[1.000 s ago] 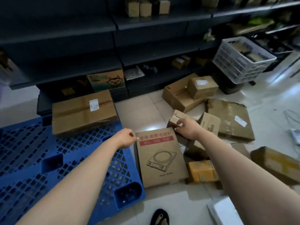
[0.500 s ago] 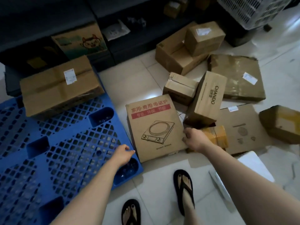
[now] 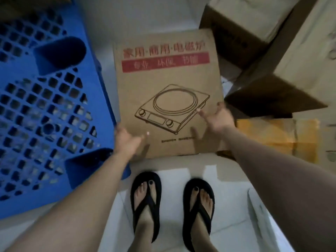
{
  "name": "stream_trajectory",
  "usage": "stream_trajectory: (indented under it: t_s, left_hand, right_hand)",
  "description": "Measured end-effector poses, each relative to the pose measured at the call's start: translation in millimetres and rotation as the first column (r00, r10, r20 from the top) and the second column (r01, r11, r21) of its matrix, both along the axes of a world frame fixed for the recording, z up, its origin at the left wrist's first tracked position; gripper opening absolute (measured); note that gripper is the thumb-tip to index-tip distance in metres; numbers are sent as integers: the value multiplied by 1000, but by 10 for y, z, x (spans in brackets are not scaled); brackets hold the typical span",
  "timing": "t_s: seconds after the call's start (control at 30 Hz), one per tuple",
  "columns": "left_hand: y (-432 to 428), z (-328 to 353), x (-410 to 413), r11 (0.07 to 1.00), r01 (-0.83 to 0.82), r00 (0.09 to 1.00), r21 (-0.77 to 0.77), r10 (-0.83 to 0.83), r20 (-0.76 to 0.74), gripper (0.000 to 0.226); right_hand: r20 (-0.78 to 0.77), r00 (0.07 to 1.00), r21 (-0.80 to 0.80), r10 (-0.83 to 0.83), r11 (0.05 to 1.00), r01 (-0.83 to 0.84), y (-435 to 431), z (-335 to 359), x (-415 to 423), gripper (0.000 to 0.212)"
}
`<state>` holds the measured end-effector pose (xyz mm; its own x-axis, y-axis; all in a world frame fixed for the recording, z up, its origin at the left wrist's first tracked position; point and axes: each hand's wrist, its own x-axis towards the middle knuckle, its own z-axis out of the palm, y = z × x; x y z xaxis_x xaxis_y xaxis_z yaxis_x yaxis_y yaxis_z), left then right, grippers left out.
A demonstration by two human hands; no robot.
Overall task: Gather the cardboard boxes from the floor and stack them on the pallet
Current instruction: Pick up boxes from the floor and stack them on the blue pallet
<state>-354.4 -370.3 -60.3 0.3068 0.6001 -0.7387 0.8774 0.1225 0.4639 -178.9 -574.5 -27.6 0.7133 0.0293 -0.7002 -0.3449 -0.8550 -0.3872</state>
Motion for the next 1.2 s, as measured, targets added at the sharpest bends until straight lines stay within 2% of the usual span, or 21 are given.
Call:
stream_trajectory:
  t_s: [0.07,0.13,0.2,0.27,0.43,0.6,0.7,0.83,0.9,1.07,1.2]
  left_hand:
    - [91,-117,150,999,-34,999,42,33,17,110]
    - [198,-219,293,996,-81,997,24,80,16,101]
    - [299,-312,332,995,-91,996,-40,90,-23,101]
    - [333,-322,303,994,-82,996,-75,79,-48,90]
    - [309,67,270,991,-105,994,-87,104,-19,79]
    - [265,957,98,985,-143,989,-95,139,-48,57]
    - [332,1531,-12,982,-175,984,-76,175,-11,59]
    - [587,2200,-269,962,-269,963,-45,269,-12,79]
    - [774,2459,-448,950,-311,950,1,311,-11,81]
    - [1428,2775,-1063,918,-379,924,119,382,-6,84]
    - [2163,2763,-1711,887,-439,896,143,444,1,86]
  right_hand:
    - [79,988,-54,-133,989,138,-39,-416,107,80]
    - [88,960,-60,-266,961,272,-62,-668,209,82]
    - [56,947,-73,-317,945,320,-78,-829,253,77]
    - [43,947,-67,-319,945,321,-106,-871,287,71]
    - [67,944,-55,-322,944,326,-191,-431,387,59]
    - [98,937,-55,-336,938,342,-136,549,305,59]
    - [80,943,-23,-323,945,326,-56,1128,218,58]
    - [51,965,3,-256,967,256,291,1744,20,55]
    - [42,976,35,-213,977,212,565,1977,-151,52]
    - [1,987,103,-159,982,158,1418,2216,-718,47]
    - [-1,998,117,-60,991,59,2208,2139,-1286,47]
